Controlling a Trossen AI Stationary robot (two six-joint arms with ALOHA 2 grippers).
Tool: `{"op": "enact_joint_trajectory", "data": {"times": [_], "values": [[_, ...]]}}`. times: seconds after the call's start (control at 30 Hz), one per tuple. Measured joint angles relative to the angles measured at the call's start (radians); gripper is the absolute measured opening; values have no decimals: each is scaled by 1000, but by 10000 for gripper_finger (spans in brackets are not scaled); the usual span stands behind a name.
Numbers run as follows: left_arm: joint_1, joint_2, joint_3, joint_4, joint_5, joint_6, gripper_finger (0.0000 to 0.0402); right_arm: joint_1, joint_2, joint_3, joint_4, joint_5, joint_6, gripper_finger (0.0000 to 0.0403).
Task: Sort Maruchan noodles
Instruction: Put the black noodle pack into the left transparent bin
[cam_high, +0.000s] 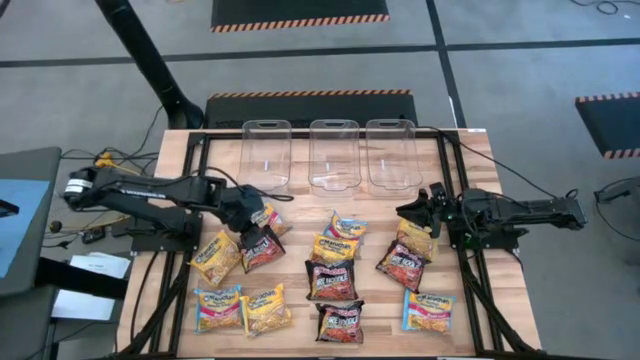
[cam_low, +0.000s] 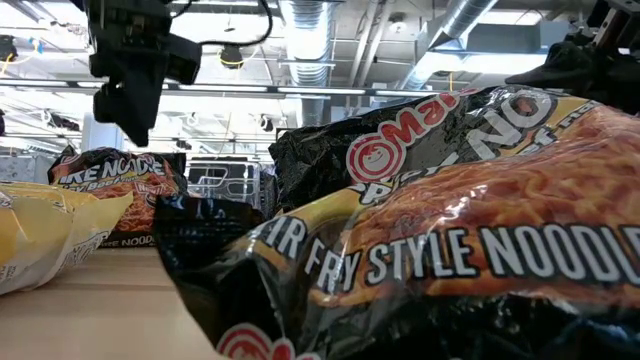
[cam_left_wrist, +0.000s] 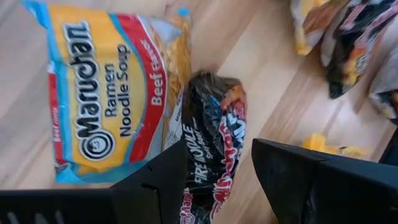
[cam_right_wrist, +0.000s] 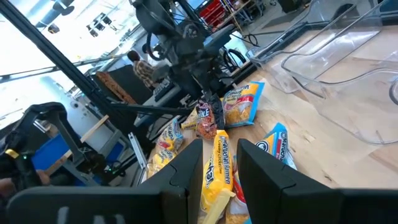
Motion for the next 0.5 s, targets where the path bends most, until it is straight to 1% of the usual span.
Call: {"op": "enact_joint_trajectory", "data": {"times": [0.2,0.37,0.5], "values": [[0,55,0,-1,20,3,169,0,0,0,0,0,0,123],[0,67,0,1,46,4,169,0,0,0,-2,0,-8,123],[-3,74,0,-2,47,-6,169,0,0,0,-9,2,-8,123]]}}
